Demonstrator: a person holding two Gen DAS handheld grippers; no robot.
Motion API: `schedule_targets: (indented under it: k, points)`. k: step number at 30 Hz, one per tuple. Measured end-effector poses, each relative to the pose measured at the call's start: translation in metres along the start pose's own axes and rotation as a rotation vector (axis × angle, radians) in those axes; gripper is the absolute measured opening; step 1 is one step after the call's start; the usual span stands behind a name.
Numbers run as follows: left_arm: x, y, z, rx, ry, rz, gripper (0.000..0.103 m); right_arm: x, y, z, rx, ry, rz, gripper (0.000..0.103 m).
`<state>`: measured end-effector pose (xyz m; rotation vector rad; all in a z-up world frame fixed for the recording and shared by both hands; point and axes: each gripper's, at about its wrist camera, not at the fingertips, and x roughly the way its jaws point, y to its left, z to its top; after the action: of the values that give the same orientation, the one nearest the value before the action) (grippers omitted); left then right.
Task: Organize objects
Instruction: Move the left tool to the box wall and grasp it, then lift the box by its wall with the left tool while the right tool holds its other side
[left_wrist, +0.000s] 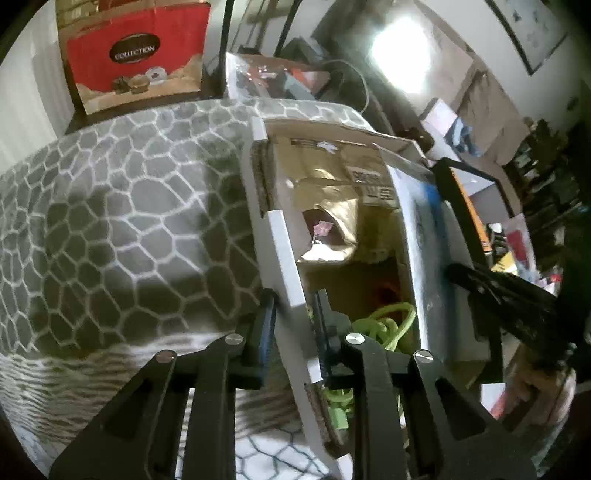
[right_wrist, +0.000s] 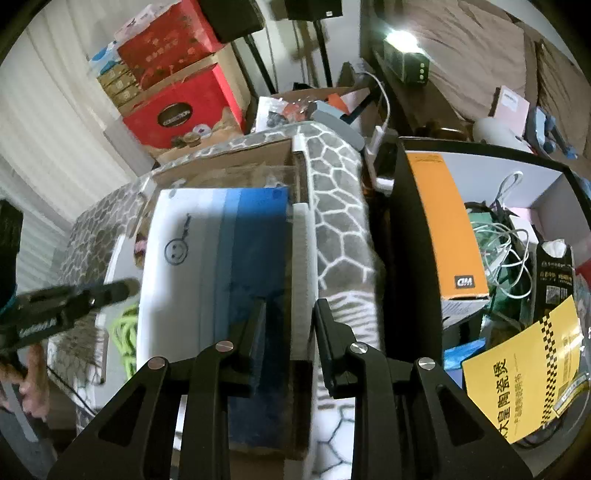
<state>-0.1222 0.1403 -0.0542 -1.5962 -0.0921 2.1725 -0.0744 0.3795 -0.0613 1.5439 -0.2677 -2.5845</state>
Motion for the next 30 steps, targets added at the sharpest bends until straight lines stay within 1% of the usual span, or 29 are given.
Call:
schedule_targets:
  k: [5, 11, 16, 18, 19, 20, 21, 23, 24, 25, 26, 27, 30]
  points:
    - [-0.003, 0.009, 0.019, 0.001, 0.008, 0.018, 0.016, 0.0, 0.013, -0.008, -0.036, 0.019, 0.012, 0.025]
    - [-0.011, 0.011, 0.045, 0.059, -0.01, 0.099, 0.016, 0.003, 0.039, -0.018, -0.085, 0.04, 0.043, 0.025]
    - [-0.003, 0.017, 0.053, 0.105, 0.009, 0.155, 0.016, 0.006, 0.063, -0.025, -0.128, 0.043, 0.036, 0.028]
    - [0.002, 0.023, 0.052, 0.095, 0.021, 0.154, 0.017, 0.007, 0.068, -0.025, -0.155, 0.039, 0.018, 0.028]
    - [0.001, 0.027, 0.05, 0.075, 0.014, 0.126, 0.018, 0.007, 0.068, -0.024, -0.158, 0.042, 0.019, 0.028]
    - [-0.002, 0.032, 0.049, 0.054, 0.008, 0.098, 0.026, 0.005, 0.067, -0.023, -0.15, 0.044, 0.031, 0.028]
    - [-0.006, 0.036, 0.048, 0.039, 0.004, 0.081, 0.042, 0.002, 0.063, -0.022, -0.14, 0.041, 0.044, 0.028]
    - [-0.021, 0.048, 0.044, -0.008, -0.034, 0.053, 0.057, -0.007, 0.059, -0.019, -0.133, 0.016, 0.045, 0.034]
    - [-0.029, 0.053, 0.042, -0.02, -0.056, 0.046, 0.058, -0.012, 0.055, -0.017, -0.135, 0.001, 0.036, 0.043]
    - [-0.039, 0.058, 0.039, -0.029, -0.076, 0.042, 0.058, -0.016, 0.054, -0.016, -0.136, -0.01, 0.031, 0.048]
    - [-0.052, 0.064, 0.032, -0.048, -0.106, 0.046, 0.06, -0.023, 0.047, -0.011, -0.128, -0.032, 0.029, 0.048]
    - [-0.061, 0.068, 0.027, -0.058, -0.126, 0.046, 0.064, -0.027, 0.043, -0.008, -0.12, -0.045, 0.031, 0.048]
    - [-0.078, 0.076, 0.012, -0.078, -0.149, -0.005, 0.069, -0.036, 0.03, 0.007, -0.102, -0.08, 0.026, 0.048]
